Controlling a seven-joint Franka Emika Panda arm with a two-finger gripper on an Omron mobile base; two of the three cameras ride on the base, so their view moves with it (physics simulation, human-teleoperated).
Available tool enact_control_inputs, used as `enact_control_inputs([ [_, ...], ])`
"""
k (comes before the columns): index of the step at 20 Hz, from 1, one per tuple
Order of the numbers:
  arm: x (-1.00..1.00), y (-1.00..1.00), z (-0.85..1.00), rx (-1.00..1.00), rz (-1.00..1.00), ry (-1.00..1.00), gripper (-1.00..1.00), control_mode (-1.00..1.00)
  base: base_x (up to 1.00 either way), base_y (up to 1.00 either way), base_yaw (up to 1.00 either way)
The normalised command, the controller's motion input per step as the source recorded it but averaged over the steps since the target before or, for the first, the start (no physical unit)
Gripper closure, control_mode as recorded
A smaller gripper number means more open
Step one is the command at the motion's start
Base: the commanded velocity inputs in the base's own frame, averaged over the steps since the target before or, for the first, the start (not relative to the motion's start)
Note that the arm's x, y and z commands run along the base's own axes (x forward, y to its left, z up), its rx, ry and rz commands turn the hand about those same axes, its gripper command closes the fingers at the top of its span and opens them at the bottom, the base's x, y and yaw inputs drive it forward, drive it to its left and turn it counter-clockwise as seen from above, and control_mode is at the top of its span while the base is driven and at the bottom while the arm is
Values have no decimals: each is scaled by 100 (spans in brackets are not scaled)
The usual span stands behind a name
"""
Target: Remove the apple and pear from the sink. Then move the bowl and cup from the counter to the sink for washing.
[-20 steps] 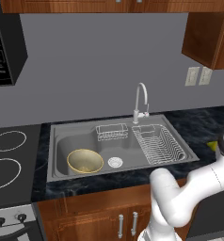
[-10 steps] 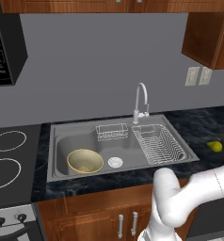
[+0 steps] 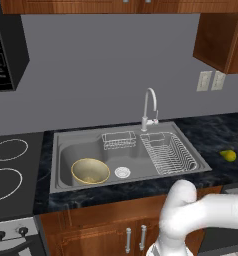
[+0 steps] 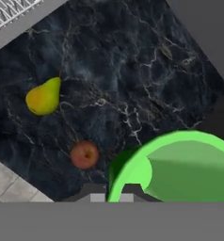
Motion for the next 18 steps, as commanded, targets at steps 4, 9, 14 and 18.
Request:
enact_control_inputs([
  [4, 0, 53, 0, -20, 15, -11, 100, -100, 0, 0, 0],
  [9, 4, 43, 18, -17, 12, -2, 100, -100, 0, 0, 0],
  [14, 7, 37, 36, -15, 10, 2, 100, -100, 0, 0, 0],
  [18, 5, 33, 48, -12, 11, 10, 100, -100, 0, 0, 0],
])
